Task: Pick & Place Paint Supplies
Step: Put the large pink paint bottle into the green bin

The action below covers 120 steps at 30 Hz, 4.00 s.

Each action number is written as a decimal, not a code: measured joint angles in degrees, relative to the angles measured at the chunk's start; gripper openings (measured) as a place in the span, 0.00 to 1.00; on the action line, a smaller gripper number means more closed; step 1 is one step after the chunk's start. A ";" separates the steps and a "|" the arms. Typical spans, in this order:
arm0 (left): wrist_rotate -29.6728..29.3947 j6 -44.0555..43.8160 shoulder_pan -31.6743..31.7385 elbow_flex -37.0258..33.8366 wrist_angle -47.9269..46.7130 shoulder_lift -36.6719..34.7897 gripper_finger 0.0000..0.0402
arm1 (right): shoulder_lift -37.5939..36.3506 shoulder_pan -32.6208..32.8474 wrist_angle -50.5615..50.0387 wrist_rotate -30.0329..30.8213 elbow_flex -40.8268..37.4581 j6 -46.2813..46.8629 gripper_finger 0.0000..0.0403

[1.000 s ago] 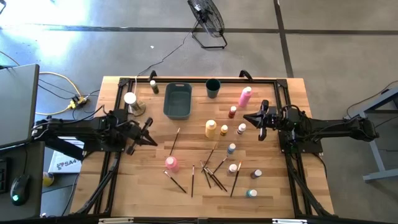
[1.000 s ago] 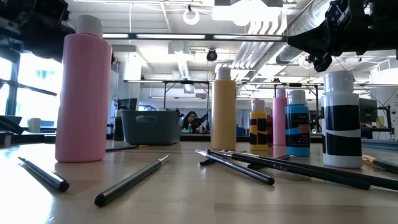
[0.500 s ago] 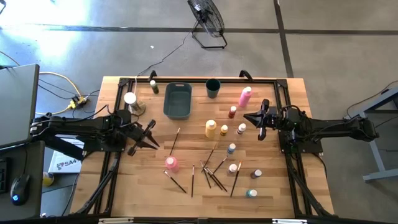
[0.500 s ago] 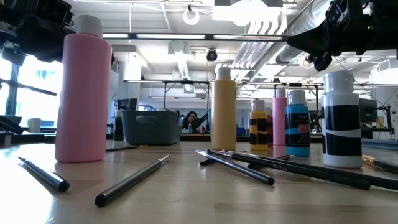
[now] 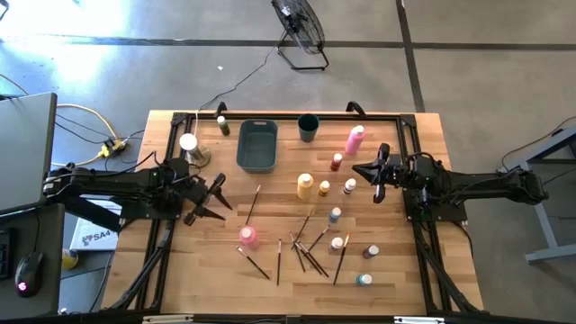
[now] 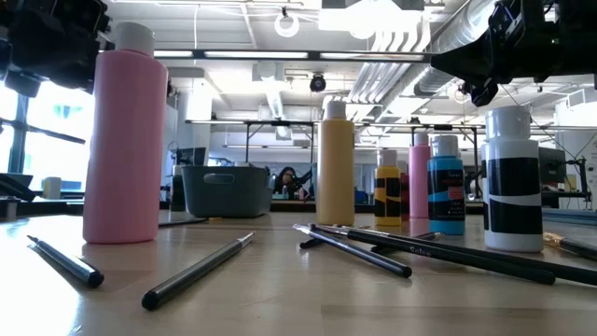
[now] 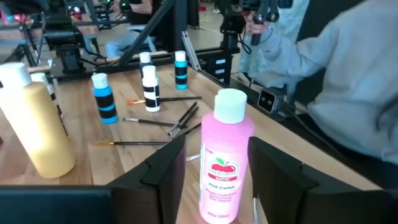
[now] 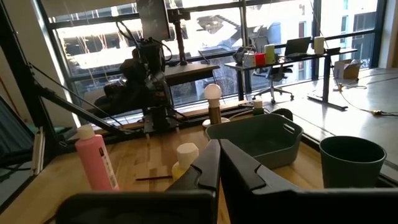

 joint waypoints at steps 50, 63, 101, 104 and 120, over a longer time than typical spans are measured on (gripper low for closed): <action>-13.90 -0.31 -14.60 0.07 31.62 28.75 0.73 | 0.00 0.02 0.07 1.44 0.00 0.85 0.01; -11.04 -9.37 -14.64 3.58 29.50 28.79 0.73 | 0.00 0.02 0.08 1.42 0.00 3.07 0.01; -17.41 -7.54 -18.38 7.63 18.50 28.79 0.73 | 0.00 0.02 -4.22 -1.40 -0.02 3.85 0.01; -17.86 -6.41 -18.36 7.63 18.52 28.79 0.73 | 0.00 0.02 -4.21 -1.33 -0.03 3.78 0.01; -16.45 -5.92 -18.38 7.62 26.59 36.21 0.73 | 0.00 0.02 -4.21 -1.33 -0.04 2.30 0.01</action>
